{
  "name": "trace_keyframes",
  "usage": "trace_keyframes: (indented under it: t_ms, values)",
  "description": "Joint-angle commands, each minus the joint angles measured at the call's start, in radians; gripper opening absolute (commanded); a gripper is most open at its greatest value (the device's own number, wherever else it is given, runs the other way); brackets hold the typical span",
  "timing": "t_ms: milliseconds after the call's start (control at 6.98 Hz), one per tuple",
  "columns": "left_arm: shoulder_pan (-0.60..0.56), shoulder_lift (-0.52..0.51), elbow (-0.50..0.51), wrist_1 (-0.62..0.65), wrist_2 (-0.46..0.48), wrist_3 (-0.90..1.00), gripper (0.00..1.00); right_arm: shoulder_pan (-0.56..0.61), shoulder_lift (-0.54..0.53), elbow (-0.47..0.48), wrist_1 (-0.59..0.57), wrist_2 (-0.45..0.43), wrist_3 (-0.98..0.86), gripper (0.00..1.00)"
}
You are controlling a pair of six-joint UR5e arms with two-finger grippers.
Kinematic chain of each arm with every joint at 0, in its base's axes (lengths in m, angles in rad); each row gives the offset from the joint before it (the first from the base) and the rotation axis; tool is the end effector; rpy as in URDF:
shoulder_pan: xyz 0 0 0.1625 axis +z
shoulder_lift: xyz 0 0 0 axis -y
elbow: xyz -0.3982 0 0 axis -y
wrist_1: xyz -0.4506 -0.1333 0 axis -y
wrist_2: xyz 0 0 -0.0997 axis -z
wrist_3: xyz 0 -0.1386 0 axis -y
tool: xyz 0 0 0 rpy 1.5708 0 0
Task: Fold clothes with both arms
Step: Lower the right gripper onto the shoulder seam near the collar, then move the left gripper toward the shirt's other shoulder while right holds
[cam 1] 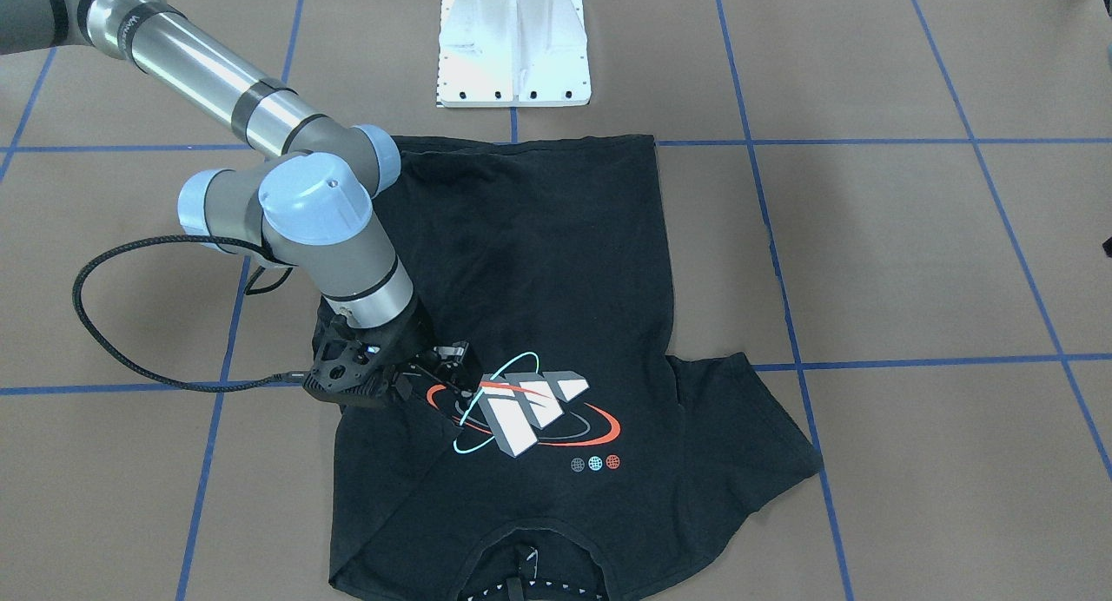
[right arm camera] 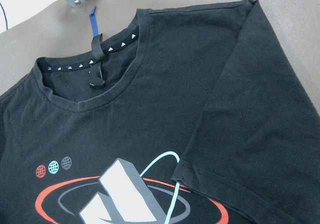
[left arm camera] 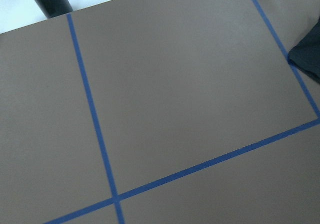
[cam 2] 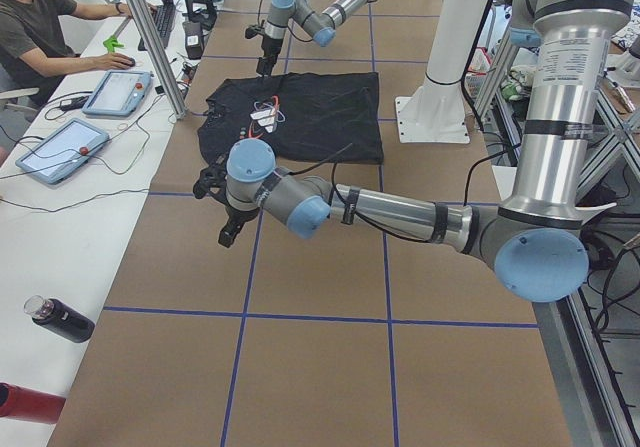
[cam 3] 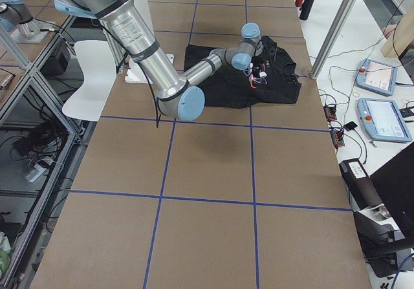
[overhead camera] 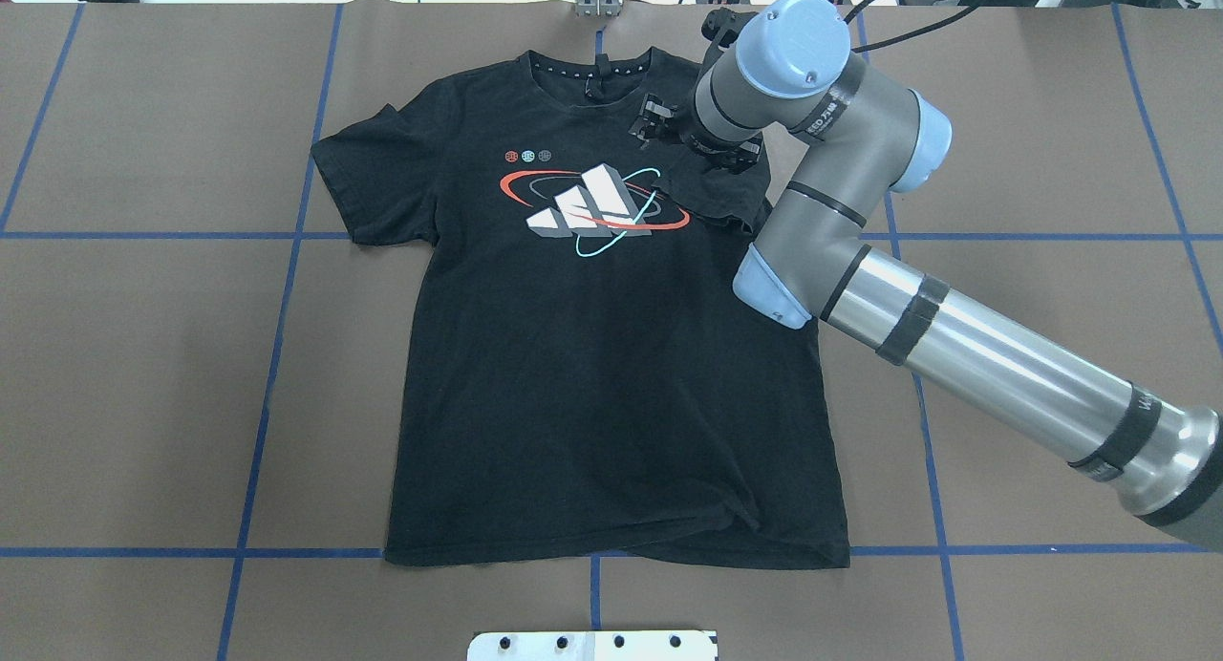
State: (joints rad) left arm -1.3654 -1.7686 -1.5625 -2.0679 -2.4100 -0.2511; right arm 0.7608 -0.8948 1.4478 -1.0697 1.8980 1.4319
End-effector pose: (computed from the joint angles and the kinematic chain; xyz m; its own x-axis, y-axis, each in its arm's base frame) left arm 0.1044 -0.6489 0.4765 0.5795 0.3912 -0.7150 -0.0142 0.8820 0.4710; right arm -0.5153 -0.6131 0.2146 0.4167 0.2157 0.8831 -0.3967 0.9172 -0.0369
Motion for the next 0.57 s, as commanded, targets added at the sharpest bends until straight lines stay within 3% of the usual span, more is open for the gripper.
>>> trace_keyframes:
  t_ms: [0,286,430]
  values:
    - [0.136,-0.185,0.195,-0.032,0.000,-0.117,1.00,0.005,-0.151,0.196,-0.001,0.012,0.004,1.00]
    - [0.173,-0.274,0.394,-0.264,0.005,-0.254,1.00,0.008,-0.216,0.249,0.008,0.013,0.002,1.00]
    - [0.218,-0.285,0.451,-0.399,0.079,-0.443,1.00,0.009,-0.225,0.253,0.010,0.012,0.002,1.00]
